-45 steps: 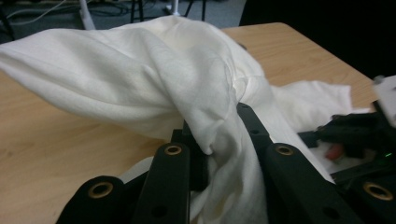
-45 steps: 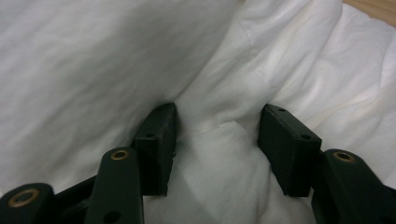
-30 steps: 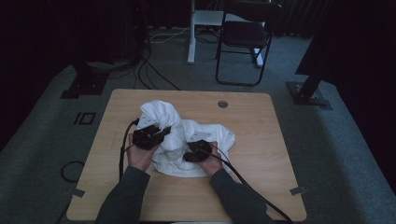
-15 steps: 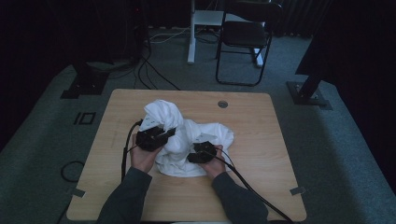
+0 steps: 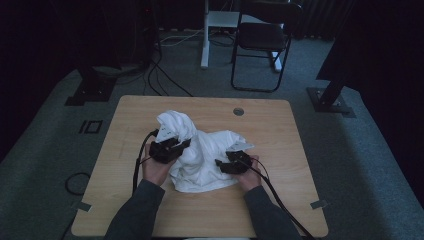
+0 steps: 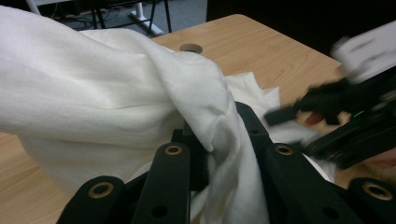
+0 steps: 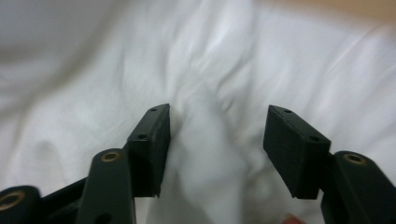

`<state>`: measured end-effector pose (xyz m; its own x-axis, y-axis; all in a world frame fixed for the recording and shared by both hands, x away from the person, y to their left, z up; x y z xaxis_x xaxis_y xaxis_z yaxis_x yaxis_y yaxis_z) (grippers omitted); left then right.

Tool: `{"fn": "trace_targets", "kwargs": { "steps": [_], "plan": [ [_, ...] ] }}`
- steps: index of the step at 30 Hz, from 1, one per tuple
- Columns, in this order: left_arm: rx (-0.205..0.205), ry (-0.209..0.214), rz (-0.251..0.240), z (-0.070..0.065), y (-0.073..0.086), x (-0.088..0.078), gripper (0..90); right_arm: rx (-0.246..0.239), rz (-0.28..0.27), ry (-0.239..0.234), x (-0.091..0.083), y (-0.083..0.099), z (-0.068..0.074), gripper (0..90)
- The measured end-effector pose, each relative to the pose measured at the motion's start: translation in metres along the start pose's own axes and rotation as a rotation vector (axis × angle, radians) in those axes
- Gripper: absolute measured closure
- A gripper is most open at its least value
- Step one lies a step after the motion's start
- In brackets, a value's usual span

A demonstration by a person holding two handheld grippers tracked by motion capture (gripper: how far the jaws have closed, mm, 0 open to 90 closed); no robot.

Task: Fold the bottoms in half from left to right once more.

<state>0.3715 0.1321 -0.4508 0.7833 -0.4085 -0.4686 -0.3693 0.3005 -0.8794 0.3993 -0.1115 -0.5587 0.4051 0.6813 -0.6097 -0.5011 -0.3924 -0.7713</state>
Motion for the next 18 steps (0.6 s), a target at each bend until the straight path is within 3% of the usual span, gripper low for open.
{"fn": "trace_targets", "kwargs": {
  "steps": [2, 6, 11, 13, 15, 16, 18],
  "plan": [
    [0.005, 0.01, 0.0, -0.003, -0.003, 0.001, 78.4, 0.007, 0.032, -0.013, 0.015, 0.006, 0.003, 43.4],
    [0.041, 0.023, -0.001, -0.013, -0.01, 0.007, 78.4, 0.0, -0.011, -0.022, 0.032, 0.001, 0.02, 45.7],
    [0.077, 0.027, 0.023, -0.025, -0.007, 0.02, 78.6, -0.069, -0.029, -0.156, 0.05, -0.008, 0.044, 43.2],
    [0.072, 0.033, 0.033, -0.026, -0.001, 0.024, 78.5, -0.085, -0.044, -0.193, 0.038, -0.008, 0.045, 39.4],
    [0.064, 0.046, 0.044, -0.026, 0.004, 0.026, 78.6, -0.085, -0.11, -0.209, 0.012, -0.009, 0.038, 40.0],
    [0.062, 0.048, 0.046, -0.026, 0.005, 0.027, 78.6, -0.08, -0.126, -0.182, 0.0, -0.009, 0.031, 41.3],
    [0.059, 0.056, 0.05, -0.028, 0.007, 0.029, 78.6, -0.037, -0.09, -0.075, -0.013, -0.007, 0.014, 44.0]
  ]
}}
Point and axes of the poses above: each handheld gripper's, and its own axes: x roughly forward along the jaws, y roughly out of its underside, z roughly to its left, the point moved 2 cm from there along x, roughly forward along the jaws, and after that the axes turned 12 degrees about -y, right-handed, at the moved point
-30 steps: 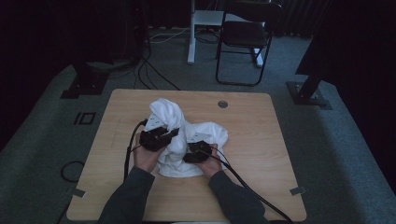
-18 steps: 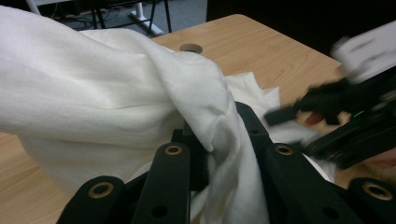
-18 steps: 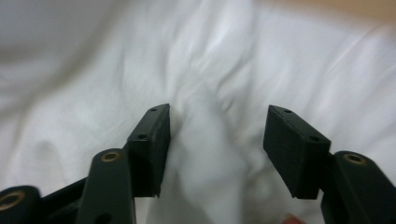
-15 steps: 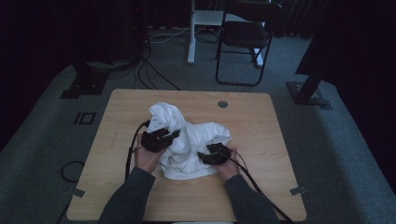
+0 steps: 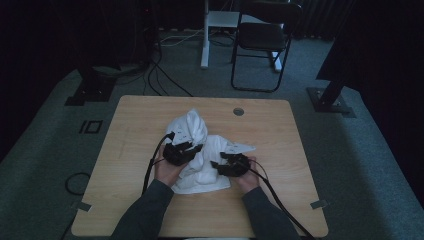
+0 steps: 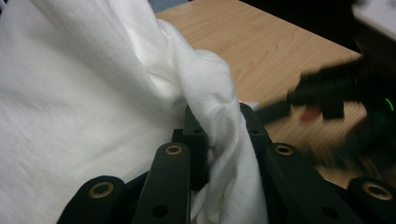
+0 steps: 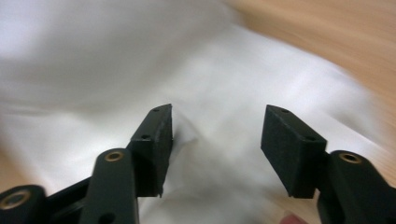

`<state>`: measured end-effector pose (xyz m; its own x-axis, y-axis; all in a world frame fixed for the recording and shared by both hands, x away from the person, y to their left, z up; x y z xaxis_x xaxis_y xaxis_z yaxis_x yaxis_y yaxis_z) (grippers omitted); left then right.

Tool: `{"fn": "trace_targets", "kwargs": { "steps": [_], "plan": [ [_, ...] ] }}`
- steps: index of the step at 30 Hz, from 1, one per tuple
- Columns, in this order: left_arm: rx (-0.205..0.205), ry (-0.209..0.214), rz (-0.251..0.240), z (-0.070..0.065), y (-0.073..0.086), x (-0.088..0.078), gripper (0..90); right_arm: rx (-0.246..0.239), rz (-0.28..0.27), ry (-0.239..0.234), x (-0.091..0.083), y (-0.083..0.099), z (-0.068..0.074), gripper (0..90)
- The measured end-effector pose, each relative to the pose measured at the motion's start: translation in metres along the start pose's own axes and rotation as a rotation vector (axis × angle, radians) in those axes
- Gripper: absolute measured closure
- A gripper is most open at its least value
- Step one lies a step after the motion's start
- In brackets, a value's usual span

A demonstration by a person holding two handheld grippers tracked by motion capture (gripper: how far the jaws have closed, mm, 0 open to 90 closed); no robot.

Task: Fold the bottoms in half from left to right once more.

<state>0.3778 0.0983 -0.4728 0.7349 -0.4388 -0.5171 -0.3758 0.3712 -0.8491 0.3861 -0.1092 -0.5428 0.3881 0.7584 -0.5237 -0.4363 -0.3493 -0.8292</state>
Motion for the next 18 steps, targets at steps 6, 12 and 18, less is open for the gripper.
{"fn": "trace_targets", "kwargs": {
  "steps": [6, 12, 18],
  "plan": [
    [0.034, 0.043, 0.025, -0.028, 0.011, 0.016, 78.5, 0.05, 0.13, 0.069, 0.018, 0.02, -0.022, 50.1],
    [0.08, 0.084, 0.11, -0.056, 0.05, 0.051, 78.4, 0.131, 0.071, 0.081, -0.009, 0.014, -0.037, 46.9],
    [0.081, 0.074, 0.126, -0.057, 0.047, 0.052, 78.2, 0.12, -0.178, 0.061, -0.072, -0.021, -0.038, 38.2]
  ]
}}
Point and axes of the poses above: each handheld gripper's, and its own axes: x roughly forward along the jaws, y roughly out of its underside, z roughly to its left, the point moved 2 cm from there along x, roughly forward along the jaws, and after that the axes turned 12 degrees about -y, right-handed, at the moved point
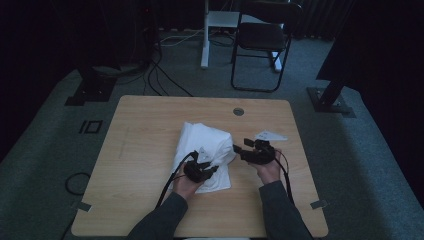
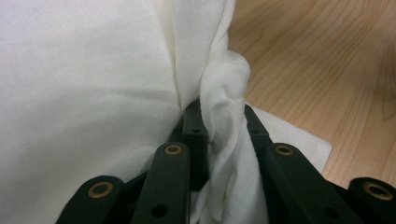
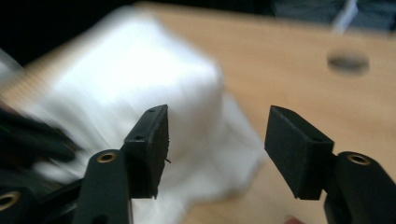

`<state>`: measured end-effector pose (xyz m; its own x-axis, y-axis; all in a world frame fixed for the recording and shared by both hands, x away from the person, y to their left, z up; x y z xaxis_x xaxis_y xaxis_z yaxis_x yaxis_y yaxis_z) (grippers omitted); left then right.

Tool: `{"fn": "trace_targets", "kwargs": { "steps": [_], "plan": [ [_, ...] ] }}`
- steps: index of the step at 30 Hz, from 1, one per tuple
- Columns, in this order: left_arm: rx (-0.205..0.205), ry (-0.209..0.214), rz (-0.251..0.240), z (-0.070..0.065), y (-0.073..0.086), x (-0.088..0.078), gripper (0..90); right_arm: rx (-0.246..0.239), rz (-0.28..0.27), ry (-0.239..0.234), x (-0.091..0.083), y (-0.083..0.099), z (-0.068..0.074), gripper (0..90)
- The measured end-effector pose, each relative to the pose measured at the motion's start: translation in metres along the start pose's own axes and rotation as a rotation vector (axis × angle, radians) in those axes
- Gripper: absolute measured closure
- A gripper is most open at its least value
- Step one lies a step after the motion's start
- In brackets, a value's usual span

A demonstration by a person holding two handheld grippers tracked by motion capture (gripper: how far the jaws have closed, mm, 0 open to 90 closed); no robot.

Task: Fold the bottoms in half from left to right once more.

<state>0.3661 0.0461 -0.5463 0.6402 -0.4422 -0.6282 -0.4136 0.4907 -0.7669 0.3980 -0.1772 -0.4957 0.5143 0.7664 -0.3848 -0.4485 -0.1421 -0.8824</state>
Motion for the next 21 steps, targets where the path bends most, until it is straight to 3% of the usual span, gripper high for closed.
{"fn": "trace_targets", "kwargs": {
  "steps": [1, 4, 5, 7, 8, 10, 12, 15, 17, 19, 21],
  "plan": [
    [0.005, -0.004, 0.003, 0.0, 0.0, 0.0, 78.0, -0.017, -0.044, -0.019, -0.006, -0.016, 0.007, 35.6],
    [-0.003, -0.008, 0.012, -0.001, -0.002, 0.0, 77.8, -0.032, -0.044, -0.052, 0.0, -0.027, 0.014, 33.8],
    [-0.008, -0.007, 0.011, -0.001, -0.002, -0.001, 77.5, -0.038, -0.025, -0.058, 0.007, -0.031, 0.016, 33.2],
    [-0.012, -0.004, 0.006, 0.0, -0.004, -0.003, 76.7, -0.036, 0.065, -0.036, 0.026, -0.031, 0.016, 35.0],
    [-0.013, 0.0, 0.006, 0.001, -0.004, -0.004, 76.1, -0.02, 0.111, -0.019, 0.036, -0.029, 0.014, 39.2],
    [-0.03, 0.019, 0.001, 0.002, -0.006, -0.007, 73.1, -0.007, 0.167, -0.013, 0.052, -0.022, 0.006, 59.8],
    [-0.058, 0.067, 0.001, 0.004, -0.009, -0.012, 63.6, 0.003, 0.191, -0.003, 0.062, -0.018, -0.001, 74.0],
    [-0.076, 0.089, -0.058, 0.009, -0.02, -0.034, 57.4, 0.004, 0.199, -0.004, 0.069, -0.016, -0.007, 81.7],
    [-0.092, 0.095, -0.137, 0.017, -0.032, -0.056, 54.6, -0.001, 0.201, 0.003, 0.071, -0.016, -0.01, 82.3],
    [-0.111, 0.065, -0.204, 0.031, -0.042, -0.078, 54.1, -0.002, 0.209, 0.015, 0.072, -0.015, -0.012, 82.4],
    [-0.11, -0.018, -0.243, 0.049, -0.049, -0.094, 56.3, 0.0, 0.217, 0.02, 0.073, -0.013, -0.014, 82.3]
  ]
}}
Point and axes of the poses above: each handheld gripper's, and its own axes: x roughly forward along the jaws, y roughly out of its underside, z roughly to its left, the point moved 2 cm from there along x, roughly forward along the jaws, and after that the axes turned 12 degrees about -y, right-handed, at the moved point
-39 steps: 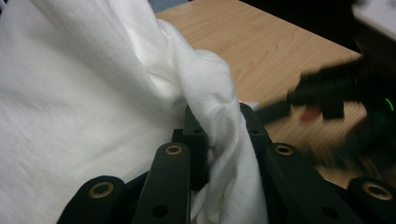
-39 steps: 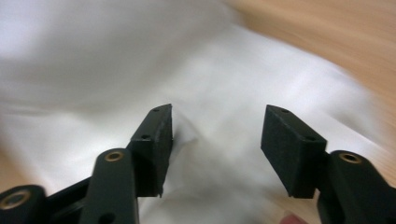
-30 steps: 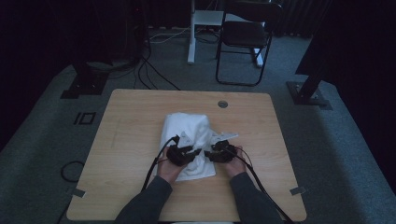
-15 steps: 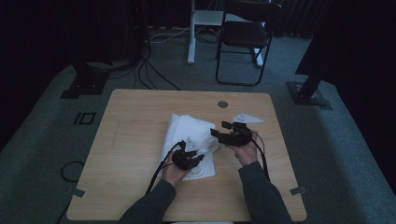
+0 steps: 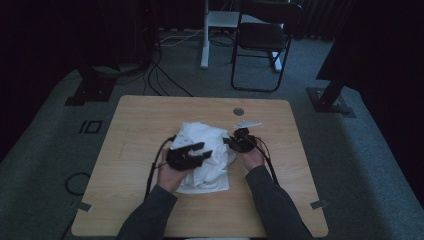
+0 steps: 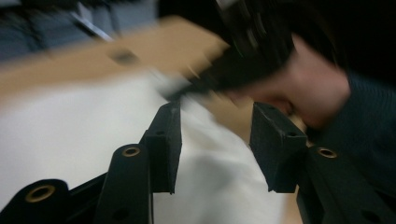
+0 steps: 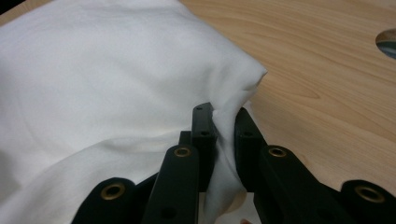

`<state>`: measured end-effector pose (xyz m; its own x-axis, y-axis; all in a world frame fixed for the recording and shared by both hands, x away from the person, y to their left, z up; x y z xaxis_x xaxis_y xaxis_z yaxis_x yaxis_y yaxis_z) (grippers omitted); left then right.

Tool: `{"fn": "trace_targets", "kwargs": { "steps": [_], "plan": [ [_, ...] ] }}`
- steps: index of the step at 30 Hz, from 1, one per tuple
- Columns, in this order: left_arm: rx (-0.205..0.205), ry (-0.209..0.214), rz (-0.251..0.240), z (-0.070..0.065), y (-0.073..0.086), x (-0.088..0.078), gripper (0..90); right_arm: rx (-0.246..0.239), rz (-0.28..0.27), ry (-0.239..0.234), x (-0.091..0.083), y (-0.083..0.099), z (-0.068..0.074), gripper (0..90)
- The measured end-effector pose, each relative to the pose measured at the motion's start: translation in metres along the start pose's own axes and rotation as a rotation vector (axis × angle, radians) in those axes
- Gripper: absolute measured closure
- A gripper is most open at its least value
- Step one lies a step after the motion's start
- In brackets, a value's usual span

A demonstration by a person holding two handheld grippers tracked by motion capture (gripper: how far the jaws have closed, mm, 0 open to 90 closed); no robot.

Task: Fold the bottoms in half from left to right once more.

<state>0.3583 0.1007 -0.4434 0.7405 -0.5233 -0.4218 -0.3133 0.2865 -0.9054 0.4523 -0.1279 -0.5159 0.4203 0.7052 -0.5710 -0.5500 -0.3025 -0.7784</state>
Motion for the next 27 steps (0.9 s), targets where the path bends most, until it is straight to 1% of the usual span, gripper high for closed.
{"fn": "trace_targets", "kwargs": {
  "steps": [1, 2, 3, 4, 5, 6, 8, 9, 10, 11, 12, 13, 14, 15, 16, 17, 18, 20, 21, 22, 23, 26, 27],
  "plan": [
    [0.012, -0.058, 0.003, 0.01, -0.003, -0.002, 59.5, 0.001, 0.0, -0.001, 0.0, 0.0, -0.001, 82.1],
    [0.011, -0.102, 0.022, 0.019, -0.004, -0.001, 62.9, 0.001, -0.004, -0.002, 0.001, 0.0, -0.001, 81.9],
    [0.011, -0.102, 0.022, 0.019, -0.004, -0.001, 66.8, 0.001, -0.004, -0.002, 0.001, 0.0, -0.001, 81.9],
    [-0.029, -0.125, 0.067, 0.034, 0.001, 0.008, 66.8, 0.0, -0.007, -0.002, 0.001, 0.0, -0.002, 81.6],
    [-0.033, -0.13, 0.094, 0.038, 0.005, 0.014, 68.0, -0.005, -0.014, -0.003, 0.002, -0.001, -0.002, 80.8],
    [-0.028, -0.133, 0.136, 0.04, 0.012, 0.023, 67.6, -0.011, -0.013, -0.003, 0.004, -0.002, -0.003, 80.0],
    [-0.012, -0.133, 0.222, 0.04, 0.031, 0.043, 67.5, -0.008, -0.009, -0.001, 0.005, -0.002, -0.004, 79.7],
    [-0.029, -0.126, 0.235, 0.038, 0.041, 0.052, 68.6, -0.011, -0.001, 0.011, 0.007, -0.003, -0.006, 77.5],
    [-0.041, -0.129, 0.251, 0.032, 0.06, 0.067, 69.6, -0.009, 0.006, 0.025, 0.008, -0.002, -0.008, 75.2],
    [-0.041, -0.129, 0.251, 0.032, 0.06, 0.067, 70.8, -0.009, 0.006, 0.025, 0.008, -0.002, -0.008, 75.2],
    [-0.02, -0.14, 0.256, 0.028, 0.068, 0.072, 71.8, 0.002, 0.014, 0.038, 0.008, -0.002, -0.011, 66.5],
    [0.004, -0.167, 0.24, 0.023, 0.07, 0.073, 71.8, 0.002, 0.014, 0.038, 0.008, -0.002, -0.011, 66.5],
    [0.024, -0.189, 0.242, 0.02, 0.07, 0.074, 72.1, 0.002, 0.012, 0.044, 0.007, -0.003, -0.012, 62.4],
    [0.024, -0.189, 0.242, 0.02, 0.07, 0.074, 72.1, 0.002, 0.012, 0.044, 0.007, -0.003, -0.012, 62.4],
    [0.029, -0.198, 0.257, 0.019, 0.069, 0.076, 72.8, -0.005, -0.029, 0.059, -0.004, -0.009, -0.01, 49.1],
    [0.024, -0.197, 0.258, 0.02, 0.07, 0.077, 72.8, -0.005, -0.029, 0.059, -0.004, -0.009, -0.01, 49.1],
    [0.024, -0.197, 0.258, 0.021, 0.071, 0.077, 73.3, -0.007, -0.049, 0.065, -0.008, -0.012, -0.008, 47.6],
    [0.032, -0.211, 0.251, 0.021, 0.072, 0.078, 74.1, -0.025, -0.08, 0.077, -0.014, -0.018, -0.004, 44.5],
    [0.032, -0.211, 0.251, 0.021, 0.072, 0.078, 74.2, -0.025, -0.08, 0.077, -0.014, -0.018, -0.004, 44.5],
    [0.038, -0.227, 0.238, 0.019, 0.074, 0.078, 74.2, -0.041, -0.092, 0.076, -0.016, -0.021, -0.002, 44.3],
    [0.036, -0.23, 0.234, 0.019, 0.075, 0.078, 74.5, -0.065, -0.085, 0.069, -0.015, -0.025, 0.001, 42.7],
    [0.024, -0.228, 0.227, 0.019, 0.075, 0.077, 74.5, -0.068, -0.051, 0.059, -0.005, -0.025, -0.001, 41.2],
    [0.026, -0.23, 0.226, 0.019, 0.075, 0.077, 74.5, -0.064, -0.04, 0.043, -0.002, -0.024, -0.002, 41.2]
  ]
}}
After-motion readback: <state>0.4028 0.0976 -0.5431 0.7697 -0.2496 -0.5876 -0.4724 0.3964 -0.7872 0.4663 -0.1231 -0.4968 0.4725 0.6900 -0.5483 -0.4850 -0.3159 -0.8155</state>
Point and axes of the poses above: each handheld gripper's, and its own axes: x roughly forward along the jaws, y roughly out of its underside, z roughly to its left, the point moved 2 cm from there along x, roughly forward along the jaws, and after that the axes turned 12 degrees about -y, right-handed, at the moved point
